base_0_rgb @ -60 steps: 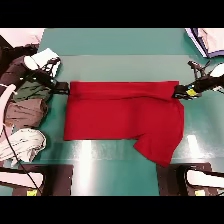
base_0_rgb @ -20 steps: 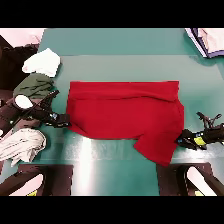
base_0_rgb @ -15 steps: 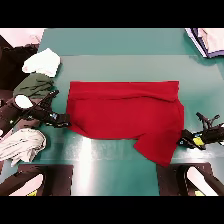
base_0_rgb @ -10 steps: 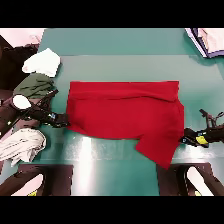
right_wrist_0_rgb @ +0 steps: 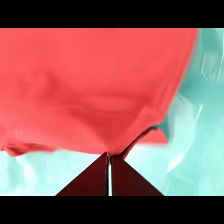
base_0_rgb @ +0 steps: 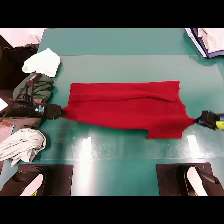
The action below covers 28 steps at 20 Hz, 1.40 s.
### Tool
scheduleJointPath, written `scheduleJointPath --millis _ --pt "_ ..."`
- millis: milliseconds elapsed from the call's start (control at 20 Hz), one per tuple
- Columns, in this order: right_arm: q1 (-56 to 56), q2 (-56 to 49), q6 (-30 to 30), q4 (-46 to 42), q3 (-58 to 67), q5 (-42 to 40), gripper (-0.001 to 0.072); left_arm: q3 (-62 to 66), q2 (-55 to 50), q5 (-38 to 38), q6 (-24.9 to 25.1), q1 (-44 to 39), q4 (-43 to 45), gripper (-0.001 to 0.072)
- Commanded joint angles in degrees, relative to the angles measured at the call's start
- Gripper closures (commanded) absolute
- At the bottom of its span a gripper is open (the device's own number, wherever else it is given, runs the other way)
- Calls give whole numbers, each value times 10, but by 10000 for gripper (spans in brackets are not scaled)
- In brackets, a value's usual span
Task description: Fold the shirts.
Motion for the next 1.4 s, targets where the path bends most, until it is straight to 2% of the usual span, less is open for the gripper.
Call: scheduleJointPath --millis 0,150,350,600,850,900,950,1000,1050,1150,1350 --pt "66 -69 0 5 71 -56 701 21 -22 102 -4 1 1 686" --pt "138 -164 16 -38 131 -126 701 45 -101 156 -3 1 -1 685" --pt "169 -283 35 -36 218 -175 701 124 -207 202 -3 1 3 685" --pt "179 -401 35 -35 325 -186 700 198 -315 205 -9 1 9 684" --pt "180 -493 35 29 395 -213 695 202 -352 232 -30 21 16 681" --pt "180 -507 35 44 404 -222 663 202 -354 237 -36 30 16 524" --pt "180 -519 35 59 411 -229 445 202 -355 244 -49 38 16 141" --pt "179 -527 35 71 417 -232 238 203 -355 243 -65 46 15 18" --pt "174 -531 34 77 424 -226 223 206 -354 232 -73 53 11 58" --pt "158 -528 -7 90 436 -177 223 217 -354 188 -71 56 12 63" --pt "99 -520 -85 88 412 -38 219 220 -354 94 -28 45 8 64"
